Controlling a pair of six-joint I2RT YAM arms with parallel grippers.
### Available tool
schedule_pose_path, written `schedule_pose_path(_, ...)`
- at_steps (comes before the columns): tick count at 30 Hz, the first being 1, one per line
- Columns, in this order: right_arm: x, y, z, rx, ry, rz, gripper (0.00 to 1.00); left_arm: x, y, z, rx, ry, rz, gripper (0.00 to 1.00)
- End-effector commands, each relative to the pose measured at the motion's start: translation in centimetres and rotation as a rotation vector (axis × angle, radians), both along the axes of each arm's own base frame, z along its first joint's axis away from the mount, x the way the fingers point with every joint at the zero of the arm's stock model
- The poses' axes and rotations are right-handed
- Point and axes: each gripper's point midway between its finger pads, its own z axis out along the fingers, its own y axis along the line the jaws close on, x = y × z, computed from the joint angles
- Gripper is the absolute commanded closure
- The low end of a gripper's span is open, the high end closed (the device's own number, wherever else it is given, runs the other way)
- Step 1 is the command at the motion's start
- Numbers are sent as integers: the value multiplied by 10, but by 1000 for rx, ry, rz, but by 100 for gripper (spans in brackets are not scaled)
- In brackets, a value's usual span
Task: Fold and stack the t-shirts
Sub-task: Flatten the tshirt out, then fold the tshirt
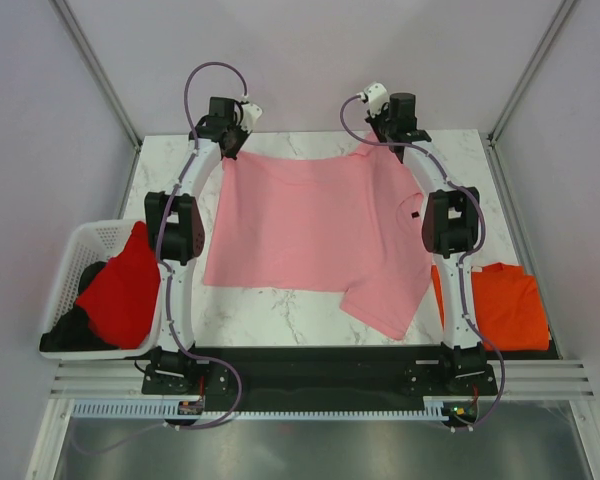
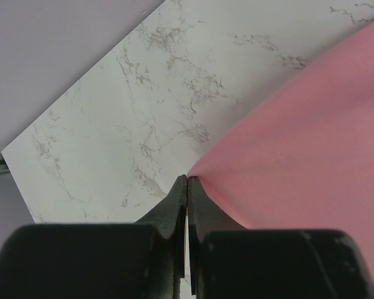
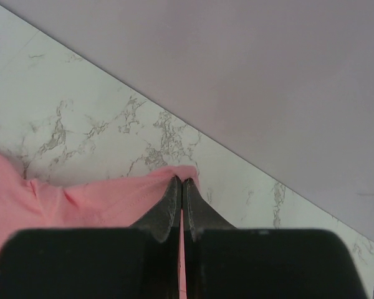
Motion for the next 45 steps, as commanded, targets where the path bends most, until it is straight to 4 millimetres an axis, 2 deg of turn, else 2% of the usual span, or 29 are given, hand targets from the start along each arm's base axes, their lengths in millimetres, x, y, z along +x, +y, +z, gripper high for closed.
schedule_pose_path(1,10,4,26,13,-79,-5,100,12,7,34,-1,-97,22,98)
schedule_pose_path(4,3,3,30,1,-68,-1,100,9,6,39,-11,-100,25,98)
schedule_pose_path(5,0,1,44,-10,-86,1,100,8,5,40,-19,-101,25,98)
schedule_pose_path(6,-5,1,37,-20,-63,4,100,6,4,43,-25,-102,23,98)
schedule_pose_path(7,-8,-1,40,-30,-62,0,100,4,2,46,-37,-104,15,98)
schedule_pose_path(8,-13,-3,57,-37,-81,0,100,2,1,54,-48,-112,13,98)
schedule_pose_path(10,-23,-8,54,-54,-57,-7,100,-5,-3,56,-61,-104,-7,98)
schedule_pose_path(11,-28,-10,70,-56,-76,-9,100,-9,-3,68,-66,-120,-15,98)
schedule_pose_path(13,-39,-11,67,-72,-57,-3,100,-17,-6,64,-68,-100,-40,98)
schedule_pose_path(14,-44,-12,79,-73,-69,-1,100,-20,-6,65,-69,-100,-48,98)
schedule_pose_path(15,-50,-13,70,-80,-41,0,100,-26,-5,65,-68,-91,-52,98)
schedule_pose_path(17,-57,-15,80,-86,-44,-1,100,-31,-4,62,-68,-80,-60,98)
schedule_pose_path(19,-67,-19,73,-97,-12,-3,100,-37,-3,61,-73,-70,-62,98)
schedule_pose_path(20,-72,-19,80,-94,-16,-3,100,-39,-2,61,-76,-68,-62,98)
schedule_pose_path(21,-78,-22,70,-99,13,-4,100,-43,-1,60,-77,-60,-63,98)
schedule_pose_path(23,-89,-22,79,-94,13,-2,100,-47,-1,60,-81,-55,-64,98)
schedule_pose_path(24,-97,-24,68,-98,47,-3,100,-50,0,57,-79,-45,-64,98)
schedule_pose_path(26,-107,-24,74,-96,53,-1,100,-54,-2,58,-78,-43,-82,98)
schedule_pose_path(27,-114,-25,64,-99,80,-1,100,-57,-1,55,-77,-35,-89,98)
schedule_pose_path(29,-121,-30,66,-102,90,-9,100,-60,0,54,-56,-30,-110,98)
schedule_pose_path(32,-133,-34,54,-104,130,-18,100,-59,8,45,-34,-15,-103,98)
schedule_pose_path(34,-134,-36,50,-99,141,-26,100,-55,13,41,-26,-12,-99,98)
schedule_pose_path(35,-133,-38,44,-95,153,-35,100,-50,18,32,-23,2,-91,98)
schedule_pose_path(37,-126,-39,43,-79,151,-54,100,-38,20,36,-3,-21,-96,98)
schedule_pose_path(38,-120,-39,33,-78,165,-63,100,-34,21,35,4,-24,-98,98)
schedule_pose_path(39,-112,-38,40,-67,146,-68,100,-24,20,32,8,-33,-102,98)
schedule_pose_path(42,-93,-40,38,-60,132,-104,100,-6,22,29,22,-52,-100,98)
schedule_pose_path(43,-87,-39,27,-61,144,-106,100,-2,22,27,33,-57,-108,98)
schedule_pose_path(45,-77,-39,37,-53,113,-113,100,4,23,23,48,-60,-114,98)
